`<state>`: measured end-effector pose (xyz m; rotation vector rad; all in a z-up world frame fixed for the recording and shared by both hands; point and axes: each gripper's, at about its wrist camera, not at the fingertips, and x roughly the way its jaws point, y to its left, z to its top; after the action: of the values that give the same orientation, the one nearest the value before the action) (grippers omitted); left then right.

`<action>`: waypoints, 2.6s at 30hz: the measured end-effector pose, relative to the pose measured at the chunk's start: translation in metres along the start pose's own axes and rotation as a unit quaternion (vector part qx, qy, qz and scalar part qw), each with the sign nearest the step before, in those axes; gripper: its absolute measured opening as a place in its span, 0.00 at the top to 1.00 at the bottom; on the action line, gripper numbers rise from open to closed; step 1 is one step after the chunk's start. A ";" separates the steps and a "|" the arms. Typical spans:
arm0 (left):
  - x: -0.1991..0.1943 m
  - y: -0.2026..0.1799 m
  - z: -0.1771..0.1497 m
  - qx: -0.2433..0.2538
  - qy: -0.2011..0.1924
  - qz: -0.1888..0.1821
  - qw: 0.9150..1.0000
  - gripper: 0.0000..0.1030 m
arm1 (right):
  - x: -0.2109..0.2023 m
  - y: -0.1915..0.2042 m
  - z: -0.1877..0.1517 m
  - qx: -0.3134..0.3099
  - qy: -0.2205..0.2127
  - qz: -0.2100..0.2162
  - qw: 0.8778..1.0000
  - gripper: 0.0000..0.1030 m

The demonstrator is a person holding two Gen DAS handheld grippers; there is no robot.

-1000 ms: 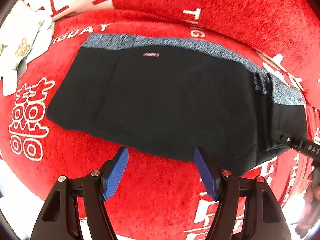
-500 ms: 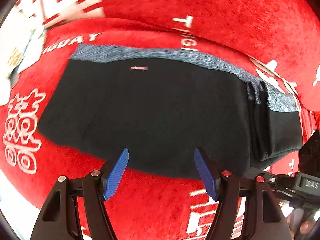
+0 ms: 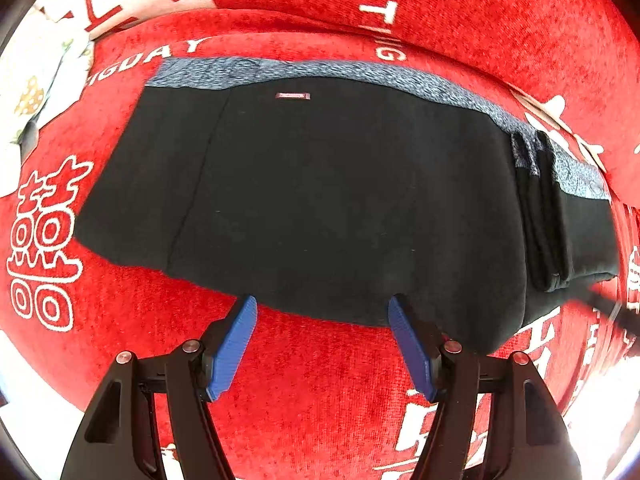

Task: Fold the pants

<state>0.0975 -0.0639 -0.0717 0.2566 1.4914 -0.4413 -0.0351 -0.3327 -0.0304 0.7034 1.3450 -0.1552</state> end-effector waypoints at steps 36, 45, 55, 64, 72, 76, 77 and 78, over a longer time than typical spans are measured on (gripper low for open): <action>-0.008 0.073 -0.007 -0.082 0.009 0.009 0.997 0.00 | 0.043 0.067 0.004 -0.138 0.060 -0.105 0.983 0.21; -0.016 0.128 -0.006 -0.140 -0.013 -0.058 0.988 0.00 | 0.071 0.061 -0.007 -0.126 0.093 -0.109 0.982 0.21; -0.010 0.183 -0.002 -0.198 -0.012 -0.150 0.968 0.00 | 0.078 0.058 -0.010 -0.113 0.096 -0.100 0.984 0.11; 0.009 0.162 0.012 -0.236 -0.008 -0.197 0.952 0.00 | 0.090 0.074 -0.017 -0.135 0.102 -0.117 0.979 0.03; 0.025 0.162 0.007 -0.268 -0.001 -0.220 0.938 0.00 | 0.102 0.086 -0.021 -0.139 0.106 -0.124 0.977 0.01; 0.032 0.157 0.011 -0.272 -0.001 -0.233 0.934 0.00 | 0.110 0.092 -0.023 -0.139 0.107 -0.125 0.977 0.01; 0.032 0.156 0.011 -0.273 -0.003 -0.237 0.933 0.00 | 0.111 0.092 -0.023 -0.141 0.108 -0.125 0.976 0.01; 0.033 0.154 0.012 -0.275 -0.006 -0.239 0.931 0.00 | 0.112 0.093 -0.023 -0.142 0.108 -0.125 0.976 0.01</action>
<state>0.1763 0.0649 -0.1199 -0.5641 1.6000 -0.3862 0.0192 -0.2152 -0.1004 0.3140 1.6251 -0.0855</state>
